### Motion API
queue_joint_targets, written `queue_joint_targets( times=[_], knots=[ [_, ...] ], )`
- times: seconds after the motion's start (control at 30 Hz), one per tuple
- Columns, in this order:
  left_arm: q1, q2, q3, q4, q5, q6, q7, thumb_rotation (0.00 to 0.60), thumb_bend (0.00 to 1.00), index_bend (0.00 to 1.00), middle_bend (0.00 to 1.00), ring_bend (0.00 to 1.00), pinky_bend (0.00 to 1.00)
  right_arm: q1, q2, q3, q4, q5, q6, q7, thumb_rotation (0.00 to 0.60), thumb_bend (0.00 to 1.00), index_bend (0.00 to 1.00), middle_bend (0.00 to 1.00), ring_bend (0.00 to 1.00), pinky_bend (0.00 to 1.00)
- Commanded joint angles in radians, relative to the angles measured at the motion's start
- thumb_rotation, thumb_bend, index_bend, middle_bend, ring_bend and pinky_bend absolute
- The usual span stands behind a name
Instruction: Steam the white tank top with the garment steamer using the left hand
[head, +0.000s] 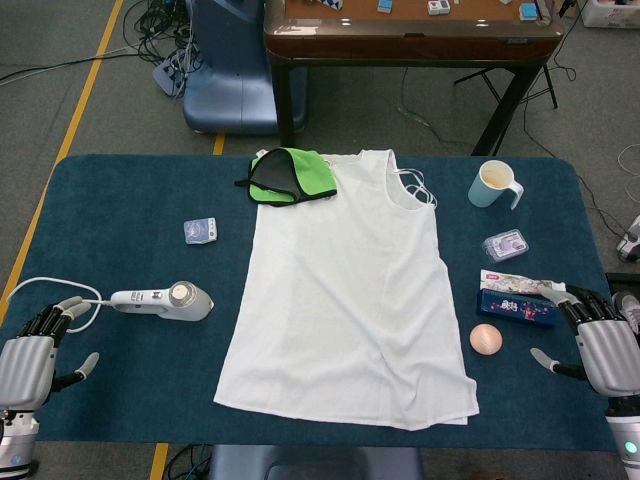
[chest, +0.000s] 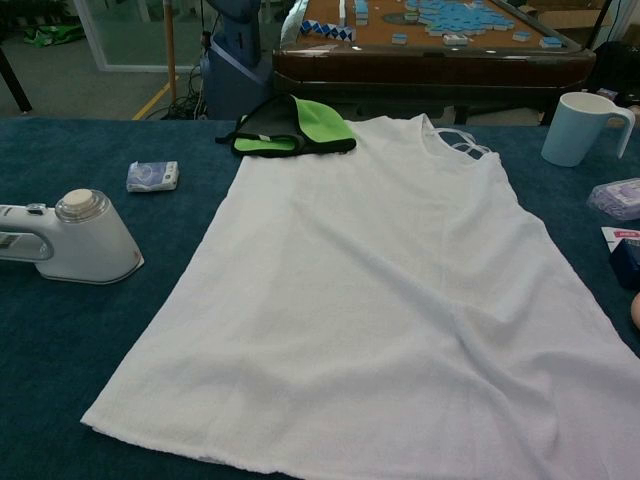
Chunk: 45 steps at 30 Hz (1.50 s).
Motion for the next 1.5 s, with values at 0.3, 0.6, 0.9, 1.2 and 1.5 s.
queue_joint_targets(
  times=[0.3, 0.6, 0.9, 1.2, 1.5],
  knots=[
    [-0.003, 0.002, -0.005, 0.003, -0.006, -0.005, -0.007, 0.6, 0.2, 0.23, 0.2, 0.16, 0.24, 0.0, 0.011, 0.009, -0.005, -0.007, 0.018, -0.006, 0.6, 0.07, 0.2, 0.27, 0.16, 0.16],
    [-0.071, 0.01, -0.042, -0.003, -0.039, -0.091, 0.033, 0.6, 0.2, 0.2, 0.2, 0.16, 0.23, 0.014, 0.064, 0.047, -0.048, 0.013, 0.027, -0.054, 0.6, 0.07, 0.2, 0.27, 0.16, 0.16],
    [-0.19, -0.026, -0.095, 0.019, -0.139, -0.255, 0.114, 0.6, 0.2, 0.15, 0.18, 0.15, 0.23, 0.033, 0.108, 0.072, -0.084, 0.037, 0.008, -0.058, 0.6, 0.07, 0.2, 0.27, 0.16, 0.16],
    [-0.285, -0.096, -0.111, 0.077, -0.266, -0.38, 0.26, 0.6, 0.2, 0.1, 0.13, 0.13, 0.2, 0.026, 0.119, 0.071, -0.081, 0.04, 0.017, -0.041, 0.6, 0.07, 0.2, 0.27, 0.16, 0.16],
    [-0.343, -0.171, -0.119, 0.155, -0.344, -0.434, 0.301, 0.6, 0.2, 0.1, 0.13, 0.13, 0.2, 0.023, 0.12, 0.066, -0.075, 0.034, 0.021, -0.029, 0.6, 0.07, 0.2, 0.27, 0.16, 0.16]
  ],
)
